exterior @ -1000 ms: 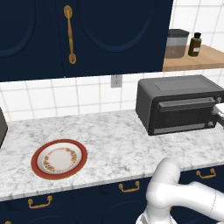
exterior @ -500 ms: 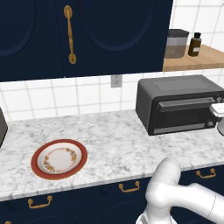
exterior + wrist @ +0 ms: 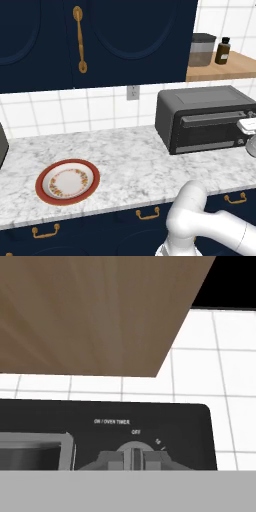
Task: Pick up the kebab skewer and baguette bread, and place them inside the toaster oven. Close the toaster oven door and start by setting the timer.
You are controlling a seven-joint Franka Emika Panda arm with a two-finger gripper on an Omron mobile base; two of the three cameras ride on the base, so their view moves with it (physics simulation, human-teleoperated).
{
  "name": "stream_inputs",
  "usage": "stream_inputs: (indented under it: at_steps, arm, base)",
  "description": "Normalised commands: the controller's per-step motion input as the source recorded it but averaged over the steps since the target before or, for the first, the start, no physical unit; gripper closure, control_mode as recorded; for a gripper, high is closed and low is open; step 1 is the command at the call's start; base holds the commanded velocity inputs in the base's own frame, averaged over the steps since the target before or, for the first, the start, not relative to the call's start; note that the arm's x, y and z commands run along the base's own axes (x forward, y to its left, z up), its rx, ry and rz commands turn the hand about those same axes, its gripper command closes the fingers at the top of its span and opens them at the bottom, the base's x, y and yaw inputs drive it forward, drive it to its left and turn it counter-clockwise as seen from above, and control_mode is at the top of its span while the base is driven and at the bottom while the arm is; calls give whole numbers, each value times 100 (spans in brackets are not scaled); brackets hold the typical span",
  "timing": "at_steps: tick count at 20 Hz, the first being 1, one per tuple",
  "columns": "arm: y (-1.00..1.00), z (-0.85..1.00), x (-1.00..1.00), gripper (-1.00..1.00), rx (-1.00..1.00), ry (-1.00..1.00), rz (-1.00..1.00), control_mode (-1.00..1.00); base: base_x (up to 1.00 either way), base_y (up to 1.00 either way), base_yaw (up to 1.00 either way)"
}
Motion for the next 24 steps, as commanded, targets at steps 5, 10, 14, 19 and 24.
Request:
stream_inputs:
  at_steps: [5, 10, 14, 19, 24]
  arm:
    - [11, 4, 11, 100, 0, 0, 0, -100]
    - [12, 1, 5, 100, 2, 5, 0, -100]
    - [19, 0, 2, 100, 7, 8, 0, -100]
    - [25, 0, 5, 100, 10, 4, 0, -100]
    - [19, -1, 10, 100, 16, 1, 0, -100]
  base:
    - [0, 0, 0]
    - [0, 0, 0]
    - [0, 0, 0]
    - [0, 0, 0]
    - [0, 0, 0]
